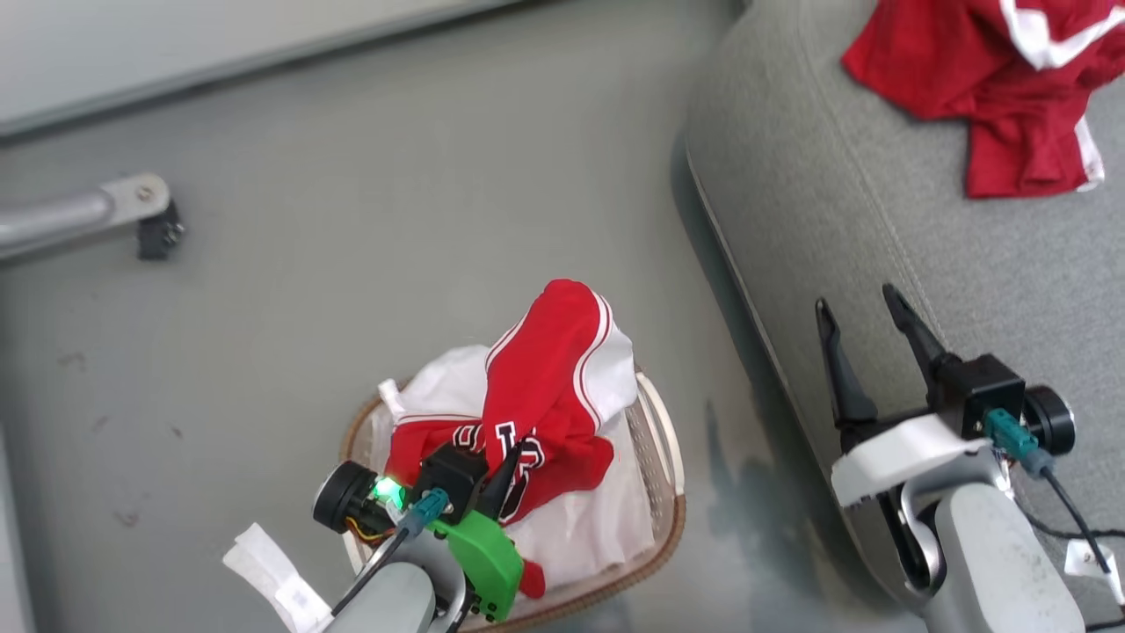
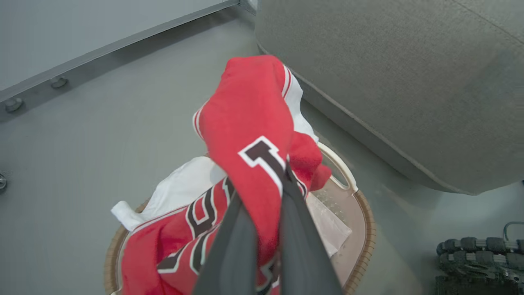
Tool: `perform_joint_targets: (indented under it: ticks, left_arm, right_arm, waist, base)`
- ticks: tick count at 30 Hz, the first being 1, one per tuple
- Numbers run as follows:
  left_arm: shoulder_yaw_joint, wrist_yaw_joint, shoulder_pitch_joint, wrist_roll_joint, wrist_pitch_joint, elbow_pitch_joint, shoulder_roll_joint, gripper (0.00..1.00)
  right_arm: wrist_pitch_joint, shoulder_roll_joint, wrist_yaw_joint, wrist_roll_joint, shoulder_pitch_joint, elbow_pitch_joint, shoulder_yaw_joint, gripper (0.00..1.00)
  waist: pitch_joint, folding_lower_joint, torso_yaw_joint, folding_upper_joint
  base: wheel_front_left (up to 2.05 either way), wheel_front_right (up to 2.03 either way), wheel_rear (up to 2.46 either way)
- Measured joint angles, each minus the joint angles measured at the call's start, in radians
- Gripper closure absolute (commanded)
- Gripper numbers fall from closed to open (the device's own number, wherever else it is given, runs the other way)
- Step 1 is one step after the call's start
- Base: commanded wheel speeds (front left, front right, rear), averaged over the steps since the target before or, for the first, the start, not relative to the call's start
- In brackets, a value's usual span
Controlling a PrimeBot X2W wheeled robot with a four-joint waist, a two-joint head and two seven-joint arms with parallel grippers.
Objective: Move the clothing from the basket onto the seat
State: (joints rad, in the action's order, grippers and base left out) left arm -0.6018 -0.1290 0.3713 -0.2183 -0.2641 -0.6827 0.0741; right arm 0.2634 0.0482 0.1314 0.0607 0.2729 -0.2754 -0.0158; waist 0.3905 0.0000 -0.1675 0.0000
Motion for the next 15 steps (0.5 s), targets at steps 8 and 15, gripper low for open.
perform_joint_targets:
  ticks: [8,15]
  left_arm:
    - [-0.05,0.0,-0.041,-0.002,0.0,0.154,0.071,1.0]
    - [-0.117,0.0,0.054,-0.028,0.027,0.26,0.16,1.0]
  right_arm:
    - [0.0,0.0,0.0,-0.007,-0.094,-0.024,-0.008,0.0]
    - [0.0,0.0,0.0,-0.007,-0.121,-0.033,-0.037,0.0]
  waist:
    - [-0.191,-0.0001,0.052,0.0]
    - [-0.327,-0.0001,0.092,0.0]
  base:
    - [0.0,0.0,0.0]
    - [0.0,0.0,0.0]
